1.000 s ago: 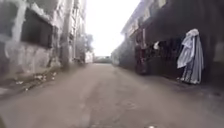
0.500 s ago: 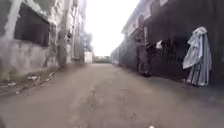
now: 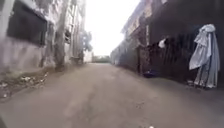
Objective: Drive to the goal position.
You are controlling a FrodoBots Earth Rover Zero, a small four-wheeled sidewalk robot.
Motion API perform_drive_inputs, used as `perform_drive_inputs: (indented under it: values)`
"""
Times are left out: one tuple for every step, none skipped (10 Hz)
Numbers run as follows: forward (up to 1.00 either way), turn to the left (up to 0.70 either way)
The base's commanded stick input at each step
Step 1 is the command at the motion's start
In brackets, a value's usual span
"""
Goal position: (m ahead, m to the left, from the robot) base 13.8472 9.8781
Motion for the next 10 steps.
perform_drive_inputs:
  values:
    - [0.50,0.00]
    - [0.50,0.00]
    - [0.50,0.00]
    - [0.50,0.00]
    - [0.50,0.00]
    - [0.50,0.00]
    - [0.50,0.00]
    - [0.50,0.00]
    - [0.50,0.00]
    - [0.50,0.00]
